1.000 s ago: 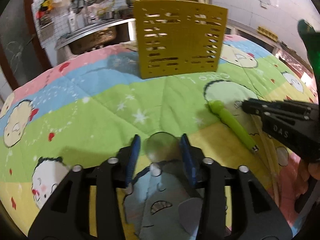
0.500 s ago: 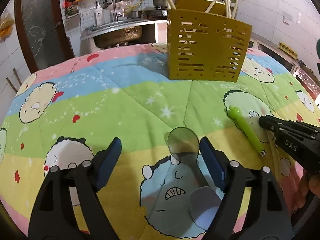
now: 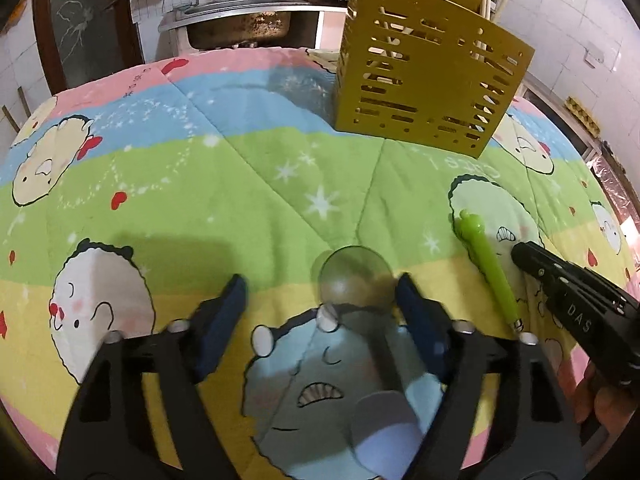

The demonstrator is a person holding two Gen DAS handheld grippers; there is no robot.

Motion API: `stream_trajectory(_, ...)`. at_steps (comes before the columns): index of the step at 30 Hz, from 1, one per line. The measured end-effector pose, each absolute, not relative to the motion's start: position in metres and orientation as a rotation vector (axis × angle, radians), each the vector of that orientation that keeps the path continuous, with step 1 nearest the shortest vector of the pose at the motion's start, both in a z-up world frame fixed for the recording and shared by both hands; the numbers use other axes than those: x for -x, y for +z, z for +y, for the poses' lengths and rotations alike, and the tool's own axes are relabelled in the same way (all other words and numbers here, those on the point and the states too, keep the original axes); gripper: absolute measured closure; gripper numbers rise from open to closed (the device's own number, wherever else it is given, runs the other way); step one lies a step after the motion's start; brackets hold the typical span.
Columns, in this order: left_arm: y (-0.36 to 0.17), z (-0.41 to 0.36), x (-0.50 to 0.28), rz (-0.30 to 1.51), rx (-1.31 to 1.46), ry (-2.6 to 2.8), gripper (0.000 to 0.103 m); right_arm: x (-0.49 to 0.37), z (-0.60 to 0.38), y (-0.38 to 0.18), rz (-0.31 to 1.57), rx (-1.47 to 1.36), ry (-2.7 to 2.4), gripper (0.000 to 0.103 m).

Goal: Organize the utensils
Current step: 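Close the left tool on the blue spoon's bowl and lift it, then carry the spoon with the left tool over the holder while the right tool carries its chopstick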

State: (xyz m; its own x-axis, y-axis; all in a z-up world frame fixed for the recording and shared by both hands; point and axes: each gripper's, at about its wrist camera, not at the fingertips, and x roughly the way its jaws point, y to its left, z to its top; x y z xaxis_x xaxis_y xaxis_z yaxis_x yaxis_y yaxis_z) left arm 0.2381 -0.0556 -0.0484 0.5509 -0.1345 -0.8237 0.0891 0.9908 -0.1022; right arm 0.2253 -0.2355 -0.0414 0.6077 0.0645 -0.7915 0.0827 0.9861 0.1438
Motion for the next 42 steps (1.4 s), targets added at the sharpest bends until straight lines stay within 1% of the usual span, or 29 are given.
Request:
stream_trajectory(4, -0.047, -0.068, -0.242, 0.984, 0.025, -0.135, 0.061, -0.228, -0.234, -0.04, 0.921, -0.169, -0.017, 0.093)
stream_trajectory(5, -0.047, -0.07, -0.243, 0.986, 0.026, -0.147, 0.068, -0.228, -0.234, -0.039, 0.918, -0.172, -0.015, 0.094)
stream_trajectory(12, -0.039, -0.072, -0.252, 0.949, 0.006, -0.167, 0.068, -0.221, -0.236, -0.014, 0.827, -0.177, -0.022, 0.095)
stream_trajectory(16, -0.021, -0.074, -0.255, 0.9, -0.001, -0.188, 0.068, -0.217, -0.243, 0.01, 0.756, -0.188, -0.031, 0.096)
stream_trajectory(22, 0.025, -0.084, -0.247, 0.707, -0.072, -0.202, 0.068, -0.215, -0.252, 0.049, 0.621, -0.186, -0.048, 0.097)
stream_trajectory(27, 0.048, -0.086, -0.241, 0.581, -0.106, -0.195, 0.068, -0.212, -0.253, 0.074, 0.51, -0.157, -0.074, 0.098)
stream_trajectory(37, 0.079, -0.078, -0.233, 0.413, -0.113, -0.184, 0.068, -0.203, -0.253, 0.109, 0.301, -0.147, -0.071, 0.098)
stream_trajectory(42, 0.111, -0.07, -0.246, 0.33, -0.085, -0.167, 0.068, -0.209, -0.25, 0.136, 0.229, -0.139, -0.062, 0.098)
